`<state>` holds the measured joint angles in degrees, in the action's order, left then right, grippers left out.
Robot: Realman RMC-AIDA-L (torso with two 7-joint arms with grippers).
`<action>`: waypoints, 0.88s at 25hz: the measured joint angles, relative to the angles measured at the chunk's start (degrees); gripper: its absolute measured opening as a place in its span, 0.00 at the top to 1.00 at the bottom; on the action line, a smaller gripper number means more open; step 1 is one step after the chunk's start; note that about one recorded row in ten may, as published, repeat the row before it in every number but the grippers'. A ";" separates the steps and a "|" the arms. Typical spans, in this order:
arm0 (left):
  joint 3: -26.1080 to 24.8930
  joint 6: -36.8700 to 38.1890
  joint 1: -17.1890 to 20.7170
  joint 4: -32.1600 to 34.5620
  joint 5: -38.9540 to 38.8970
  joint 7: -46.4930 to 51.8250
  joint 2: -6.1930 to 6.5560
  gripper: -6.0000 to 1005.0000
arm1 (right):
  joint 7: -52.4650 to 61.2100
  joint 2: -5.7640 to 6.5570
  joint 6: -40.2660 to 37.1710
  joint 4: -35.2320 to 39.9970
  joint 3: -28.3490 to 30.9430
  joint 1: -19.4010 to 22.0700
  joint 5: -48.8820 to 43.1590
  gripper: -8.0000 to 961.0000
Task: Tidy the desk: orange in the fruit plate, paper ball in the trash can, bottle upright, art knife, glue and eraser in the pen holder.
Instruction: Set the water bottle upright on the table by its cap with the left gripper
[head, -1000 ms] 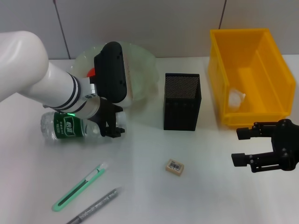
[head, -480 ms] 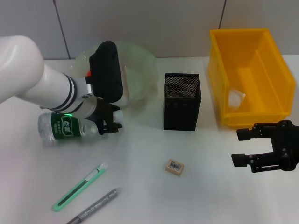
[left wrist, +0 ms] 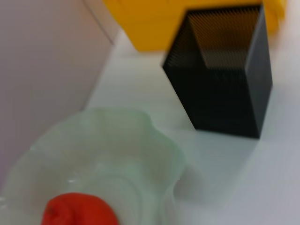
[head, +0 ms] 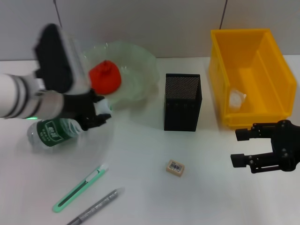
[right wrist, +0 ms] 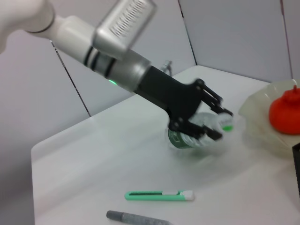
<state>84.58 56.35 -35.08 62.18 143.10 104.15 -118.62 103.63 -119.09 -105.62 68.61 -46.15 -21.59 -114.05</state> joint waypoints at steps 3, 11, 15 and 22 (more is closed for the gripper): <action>-6.54 6.92 12.23 16.45 -8.32 0.09 0.01 0.55 | 0.00 -0.06 -0.07 0.03 -0.06 -0.26 0.22 0.16; -15.04 8.79 17.11 19.66 -19.11 0.09 0.08 0.55 | -0.06 -0.09 -0.11 -0.09 -0.19 -1.46 0.94 0.16; -18.43 8.03 18.18 17.58 -26.15 -0.34 0.06 0.55 | -0.11 -0.09 -0.11 -0.09 -0.19 -1.66 1.00 0.16; -19.13 5.15 18.23 12.97 -32.66 -0.89 0.10 0.54 | -0.42 -0.12 0.21 -0.75 -0.17 -2.16 1.05 0.16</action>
<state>65.44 61.51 -16.85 75.15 110.45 103.26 -118.53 103.21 -119.21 -105.41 67.86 -46.31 -23.75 -113.00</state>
